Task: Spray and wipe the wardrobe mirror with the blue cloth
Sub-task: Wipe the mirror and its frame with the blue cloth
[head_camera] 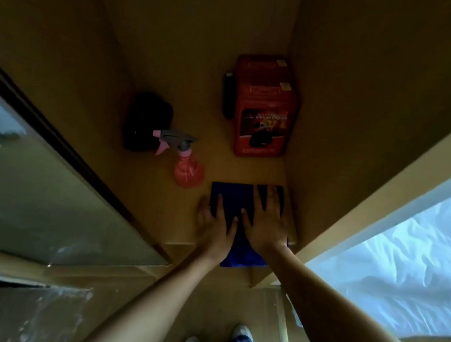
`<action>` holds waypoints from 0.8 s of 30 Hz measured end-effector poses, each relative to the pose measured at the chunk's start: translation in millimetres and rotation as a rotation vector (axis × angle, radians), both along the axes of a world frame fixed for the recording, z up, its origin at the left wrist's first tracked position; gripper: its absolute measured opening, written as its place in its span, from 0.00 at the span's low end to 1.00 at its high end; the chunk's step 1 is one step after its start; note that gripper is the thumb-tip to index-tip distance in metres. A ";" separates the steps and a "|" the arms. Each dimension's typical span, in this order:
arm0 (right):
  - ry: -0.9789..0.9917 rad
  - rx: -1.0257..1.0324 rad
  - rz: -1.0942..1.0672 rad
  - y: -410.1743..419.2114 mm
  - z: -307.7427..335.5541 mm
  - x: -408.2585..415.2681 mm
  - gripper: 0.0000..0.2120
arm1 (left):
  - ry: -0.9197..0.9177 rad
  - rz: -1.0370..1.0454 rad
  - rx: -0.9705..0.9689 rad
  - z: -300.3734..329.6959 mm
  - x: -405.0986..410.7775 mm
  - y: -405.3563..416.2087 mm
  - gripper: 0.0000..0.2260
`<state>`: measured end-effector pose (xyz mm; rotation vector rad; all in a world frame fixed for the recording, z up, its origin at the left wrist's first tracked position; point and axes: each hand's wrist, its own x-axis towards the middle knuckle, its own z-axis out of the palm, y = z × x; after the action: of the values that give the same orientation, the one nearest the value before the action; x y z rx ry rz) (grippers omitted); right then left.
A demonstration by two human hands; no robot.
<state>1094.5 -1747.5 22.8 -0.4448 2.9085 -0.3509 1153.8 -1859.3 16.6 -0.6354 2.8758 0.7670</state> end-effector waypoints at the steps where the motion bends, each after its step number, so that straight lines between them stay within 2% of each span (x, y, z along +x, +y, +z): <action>1: -0.040 -0.032 -0.130 -0.9 7.1 1.7 0.34 | 0.019 0.089 0.050 6.8 -1.9 0.5 0.33; 3: -0.123 -0.073 -0.355 -3.2 19.0 3.5 0.38 | 0.082 0.231 0.165 10.1 -11.9 0.9 0.35; 7: -0.270 -0.183 -0.490 -3.9 28.4 -2.9 0.38 | 0.028 0.591 0.757 31.7 -33.1 -8.4 0.37; 10: -0.343 -0.392 -0.527 0.0 32.1 -11.3 0.29 | -0.079 0.589 0.979 36.5 -35.8 -14.1 0.38; 13: -0.361 -0.552 -0.533 1.4 40.4 -6.8 0.17 | -0.058 0.525 1.064 39.0 -26.4 -13.0 0.34; 14: -0.333 -0.589 -0.523 1.3 41.4 -3.9 0.16 | -0.022 0.517 1.073 38.7 -21.5 -13.5 0.32; 17: -0.278 -0.723 -0.523 1.7 48.2 12.3 0.24 | 0.069 0.484 1.051 38.7 -4.7 -20.3 0.26; 20: -0.270 -0.901 -0.526 3.3 54.6 32.2 0.26 | 0.115 0.405 1.047 42.2 14.9 -27.7 0.26; 22: -0.223 -0.930 -0.505 6.1 55.3 45.5 0.25 | 0.147 0.322 1.005 45.4 28.3 -32.9 0.28; 24: -0.171 -0.974 -0.503 7.3 55.7 58.9 0.21 | 0.190 0.219 0.937 54.2 42.2 -35.9 0.26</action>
<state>1153.4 -1740.2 78.5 0.2269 2.4403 -1.7749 1196.0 -1895.2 70.8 -0.7371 2.1709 2.0757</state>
